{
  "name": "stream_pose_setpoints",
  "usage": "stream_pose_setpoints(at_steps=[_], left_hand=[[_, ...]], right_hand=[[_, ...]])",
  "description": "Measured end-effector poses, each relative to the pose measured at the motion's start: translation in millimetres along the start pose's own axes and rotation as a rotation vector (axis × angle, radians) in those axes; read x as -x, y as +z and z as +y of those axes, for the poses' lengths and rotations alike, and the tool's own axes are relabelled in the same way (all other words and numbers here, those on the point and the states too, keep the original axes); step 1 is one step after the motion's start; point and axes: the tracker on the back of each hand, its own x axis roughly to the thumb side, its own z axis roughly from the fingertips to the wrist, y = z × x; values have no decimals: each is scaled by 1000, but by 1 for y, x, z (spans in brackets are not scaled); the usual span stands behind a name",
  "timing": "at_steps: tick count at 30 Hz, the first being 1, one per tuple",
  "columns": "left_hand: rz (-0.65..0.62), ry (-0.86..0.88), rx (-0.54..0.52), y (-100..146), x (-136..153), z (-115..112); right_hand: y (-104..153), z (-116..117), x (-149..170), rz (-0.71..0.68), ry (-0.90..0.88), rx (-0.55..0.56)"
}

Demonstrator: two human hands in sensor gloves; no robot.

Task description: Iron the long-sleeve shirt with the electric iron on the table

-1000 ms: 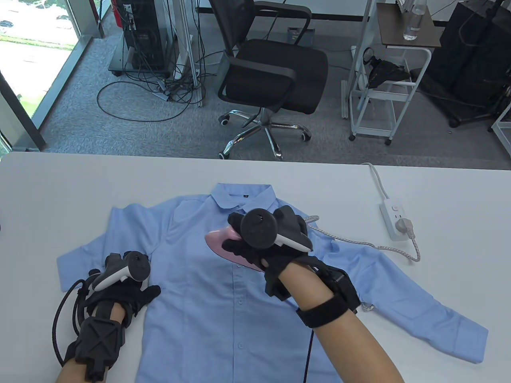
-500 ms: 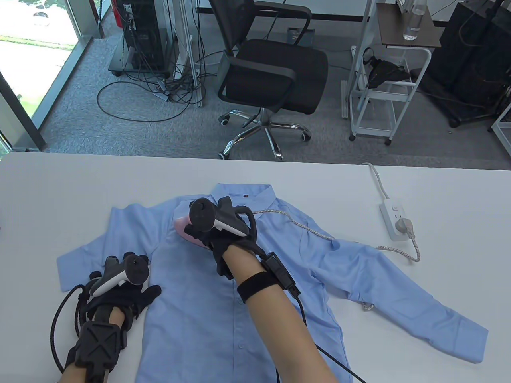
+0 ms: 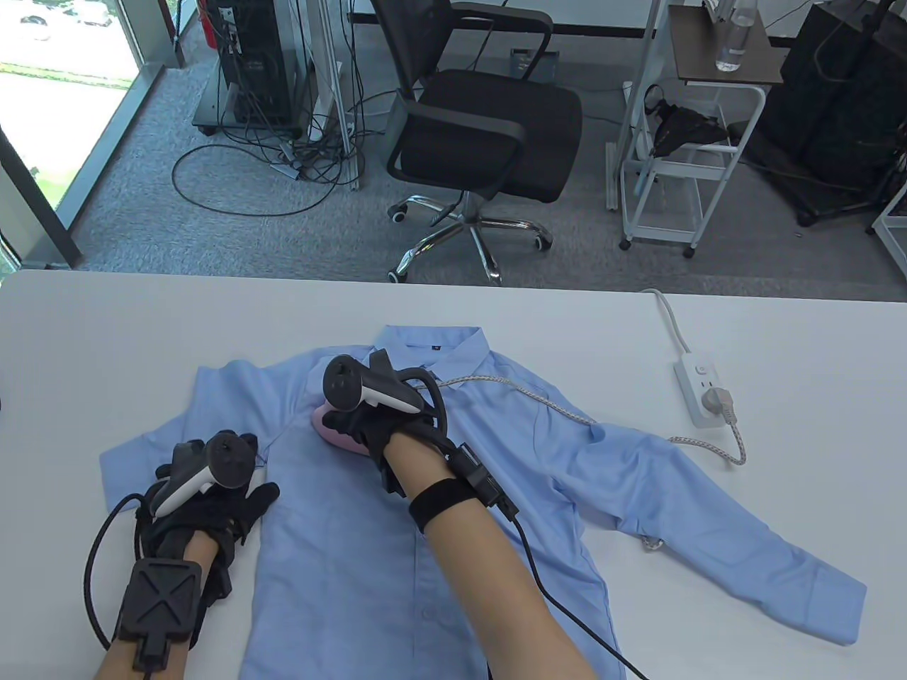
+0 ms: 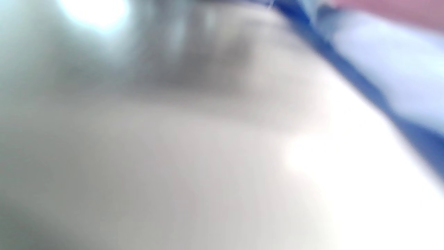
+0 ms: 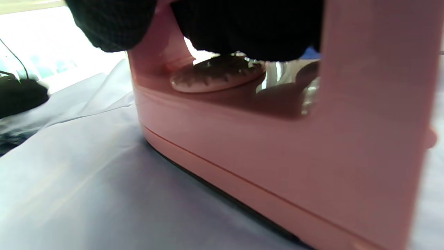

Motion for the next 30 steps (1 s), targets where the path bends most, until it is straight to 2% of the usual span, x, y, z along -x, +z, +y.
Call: stream_pose_setpoints(at_steps=[1,2,4,6,15,19,23,27,30], left_hand=[[-62,-74,35,-5,-6,-2],[-71,-114,113,-10,-11,-8],[1,-112,202,-14,-13,-14],[-6,-90,167,-16,-11,-13],[-4,12,179,-16,-8,-7],[10,-8,178,-17,-10,-6],[17,44,173,-18,-8,-5],[12,-18,150,-17,-9,-9],[19,-2,154,-17,-10,-10]], right_hand=[[2,1,-2,-12,3,-9],[5,2,-4,-25,7,-19],[9,4,-8,-43,13,-25],[17,8,-15,-69,23,-23],[58,25,-47,-129,37,-54],[77,33,-60,-120,44,-40],[92,39,-72,-157,44,-51],[109,46,-84,-184,48,-49],[123,51,-90,-194,57,-32]])
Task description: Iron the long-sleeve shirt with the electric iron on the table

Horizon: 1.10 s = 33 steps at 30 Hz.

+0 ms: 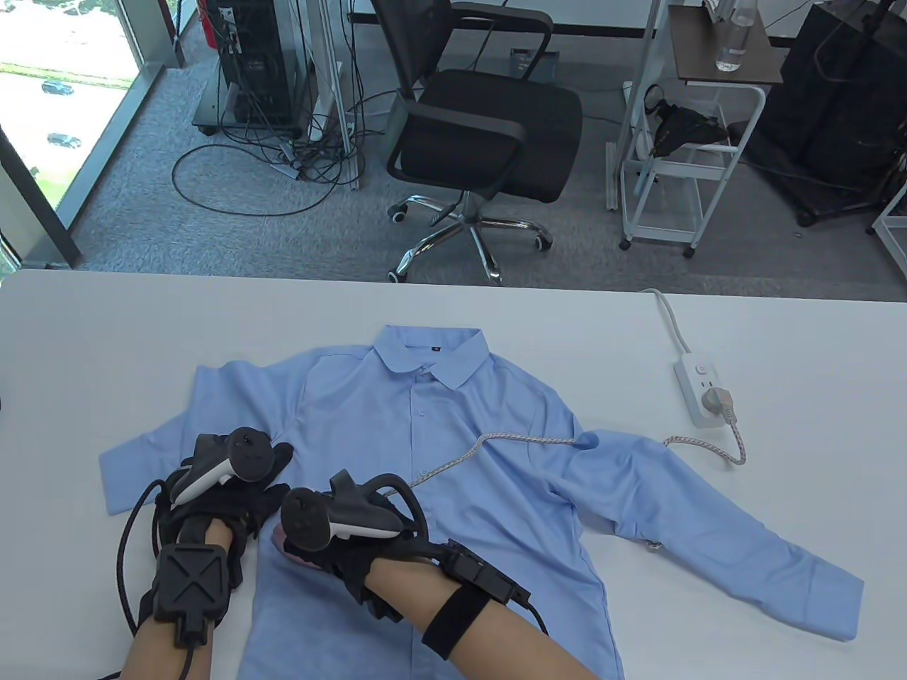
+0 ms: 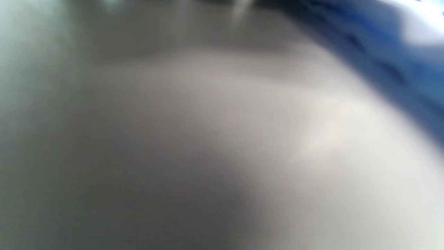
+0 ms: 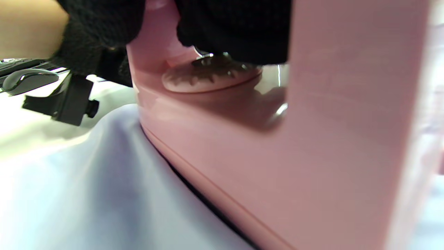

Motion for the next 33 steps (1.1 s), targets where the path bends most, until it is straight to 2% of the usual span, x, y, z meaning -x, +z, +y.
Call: stream_pose_setpoints(at_steps=[22,33], left_hand=[[0,-9,-7,0,0,-2],[0,-8,-7,0,0,-2]], right_hand=[[65,23,-45,-145,19,-14],[81,29,-58,-176,27,-21]])
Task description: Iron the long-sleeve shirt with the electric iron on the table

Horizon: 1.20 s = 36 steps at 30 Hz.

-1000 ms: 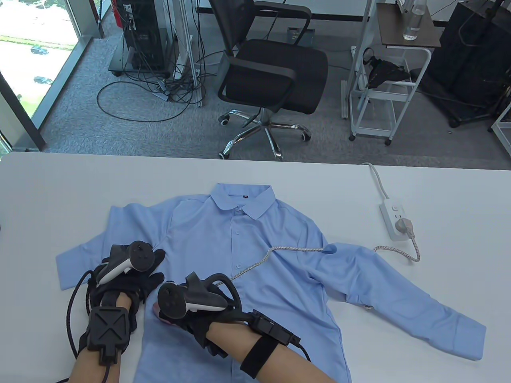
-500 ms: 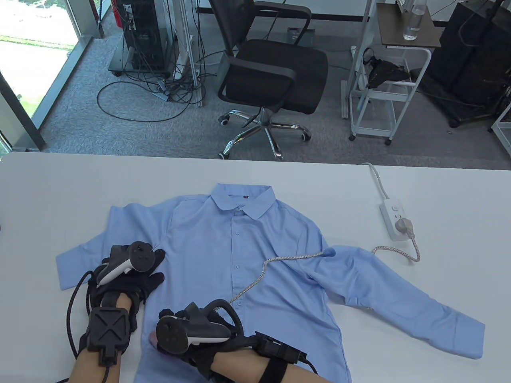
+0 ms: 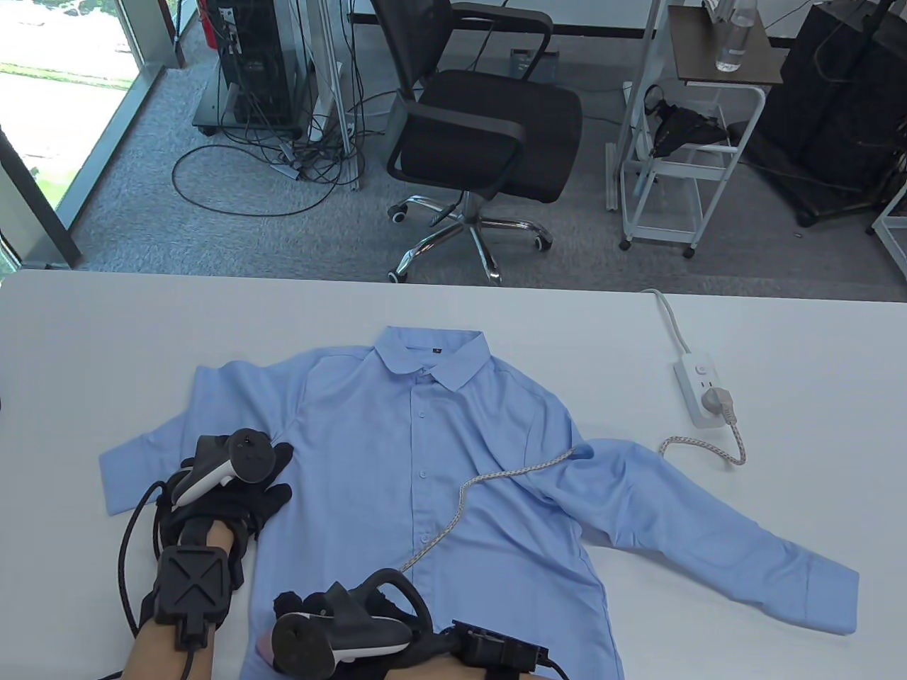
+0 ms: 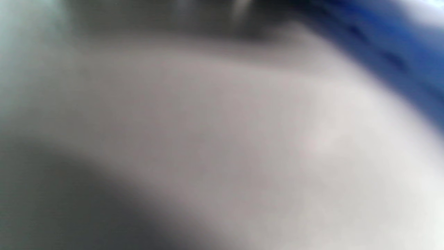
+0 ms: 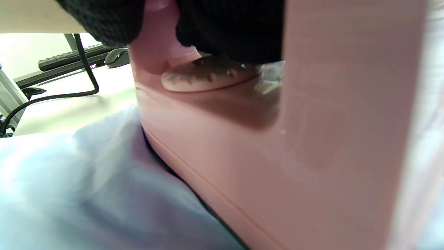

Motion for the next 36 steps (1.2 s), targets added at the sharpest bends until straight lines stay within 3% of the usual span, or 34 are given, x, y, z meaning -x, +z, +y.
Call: stream_pose_setpoints(at_steps=[7,9,13,15,18,20,22,24,26,28,30,34,36], left_hand=[[3,-1,3,0,0,-1],[0,4,7,0,0,-1],[0,24,11,1,0,-2],[-2,27,11,1,0,-2],[-8,33,15,1,1,-2],[-11,40,20,1,1,-2],[-12,45,23,1,2,-3],[-14,49,25,1,2,-3],[-15,50,26,1,2,-3],[-16,54,27,1,2,-3],[-16,52,25,1,2,-3],[-18,57,26,1,3,-3],[-20,62,29,1,3,-3]], right_hand=[[-4,-4,1,12,-30,-66],[-8,-7,2,32,-57,-135],[-18,-34,10,-17,-80,-394],[-12,-61,26,-13,-40,-303],[4,-108,63,20,-140,-185],[26,-156,117,84,-284,-41],[47,-185,172,165,-385,87],[70,-200,230,274,-525,232],[96,-198,290,420,-683,405],[118,-180,340,564,-821,572],[140,-149,386,714,-937,720],[168,-98,435,962,-909,859],[176,-81,449,1038,-881,871]])
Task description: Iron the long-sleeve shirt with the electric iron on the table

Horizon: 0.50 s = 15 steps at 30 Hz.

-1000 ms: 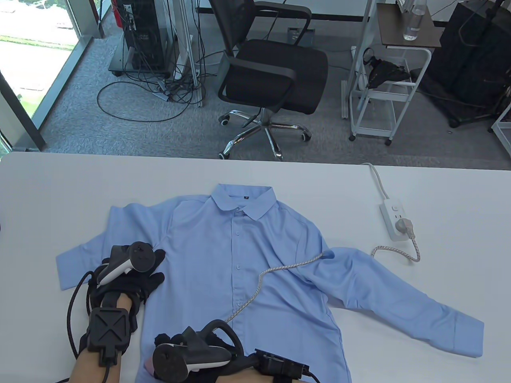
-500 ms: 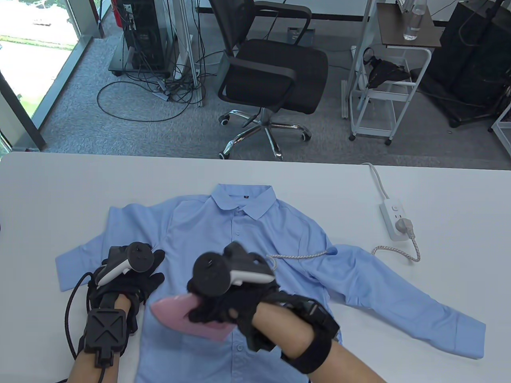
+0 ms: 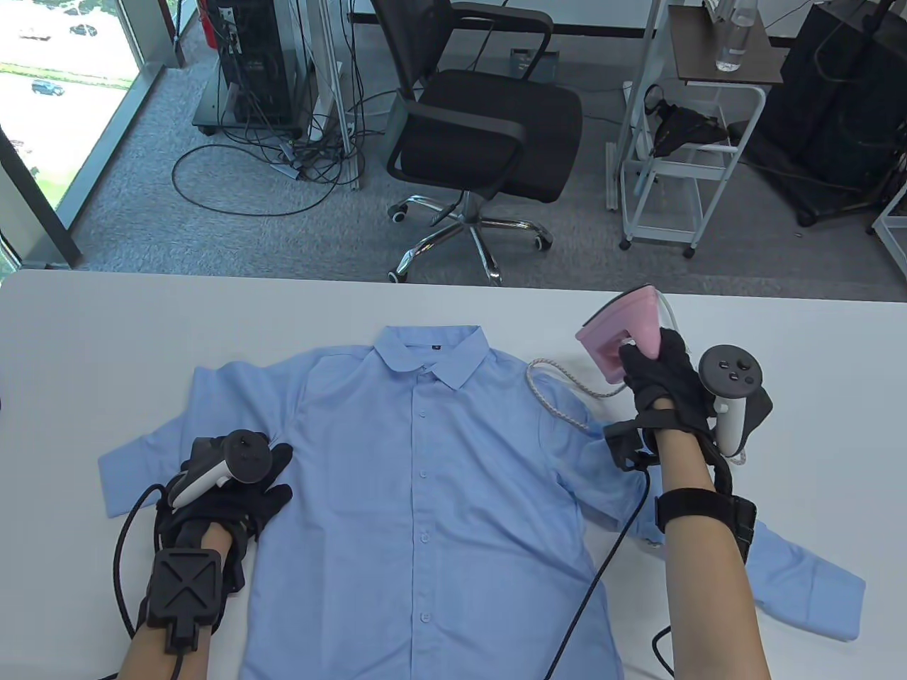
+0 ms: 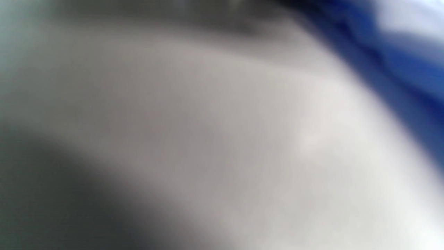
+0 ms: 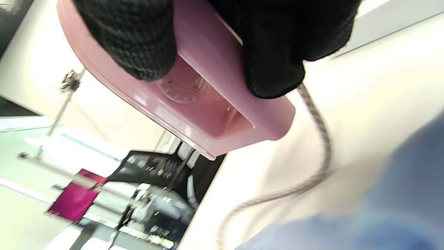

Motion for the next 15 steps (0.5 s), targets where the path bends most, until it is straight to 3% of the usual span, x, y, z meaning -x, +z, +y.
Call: stream_pose_setpoints(at_steps=[4,15], left_hand=[[-3,7,3,0,0,0],[-3,10,5,0,1,0]], right_hand=[[-10,0,18,73,-31,21],[-22,27,15,84,125,18]])
